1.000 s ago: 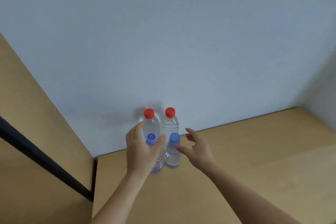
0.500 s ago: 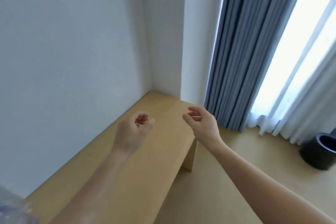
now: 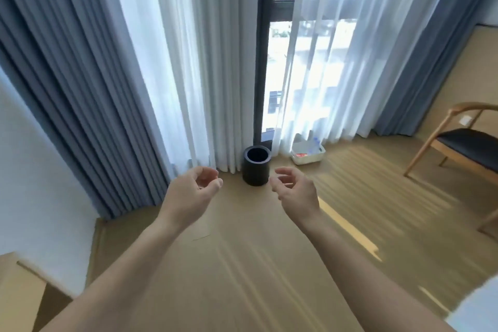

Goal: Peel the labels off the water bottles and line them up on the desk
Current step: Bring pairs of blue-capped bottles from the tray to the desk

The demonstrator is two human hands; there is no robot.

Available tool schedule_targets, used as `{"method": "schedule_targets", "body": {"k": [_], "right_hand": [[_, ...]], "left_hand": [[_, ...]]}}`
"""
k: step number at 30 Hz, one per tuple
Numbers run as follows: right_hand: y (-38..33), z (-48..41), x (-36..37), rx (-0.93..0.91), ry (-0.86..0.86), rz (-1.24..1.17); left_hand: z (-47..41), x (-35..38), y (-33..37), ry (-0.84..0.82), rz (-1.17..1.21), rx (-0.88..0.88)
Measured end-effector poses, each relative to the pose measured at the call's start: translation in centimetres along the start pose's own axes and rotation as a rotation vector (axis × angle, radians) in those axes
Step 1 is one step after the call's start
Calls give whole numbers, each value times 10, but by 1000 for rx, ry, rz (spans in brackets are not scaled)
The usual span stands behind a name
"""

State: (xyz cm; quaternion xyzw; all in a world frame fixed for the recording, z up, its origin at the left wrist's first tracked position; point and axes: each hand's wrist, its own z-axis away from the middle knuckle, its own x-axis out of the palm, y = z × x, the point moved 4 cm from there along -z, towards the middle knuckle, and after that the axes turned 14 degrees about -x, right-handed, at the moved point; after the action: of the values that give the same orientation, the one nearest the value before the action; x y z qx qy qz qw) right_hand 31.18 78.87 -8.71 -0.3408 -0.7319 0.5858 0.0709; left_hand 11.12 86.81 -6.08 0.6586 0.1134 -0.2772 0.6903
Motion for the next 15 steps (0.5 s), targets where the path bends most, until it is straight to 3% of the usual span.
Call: {"method": "schedule_targets", "body": {"k": [5, 15], "right_hand": [[59, -65, -41, 102, 130, 91], [116, -274, -63, 199, 311, 160]], "left_hand": [[-92, 82, 37, -151, 6, 65], [-318, 174, 144, -341, 31, 214]]}}
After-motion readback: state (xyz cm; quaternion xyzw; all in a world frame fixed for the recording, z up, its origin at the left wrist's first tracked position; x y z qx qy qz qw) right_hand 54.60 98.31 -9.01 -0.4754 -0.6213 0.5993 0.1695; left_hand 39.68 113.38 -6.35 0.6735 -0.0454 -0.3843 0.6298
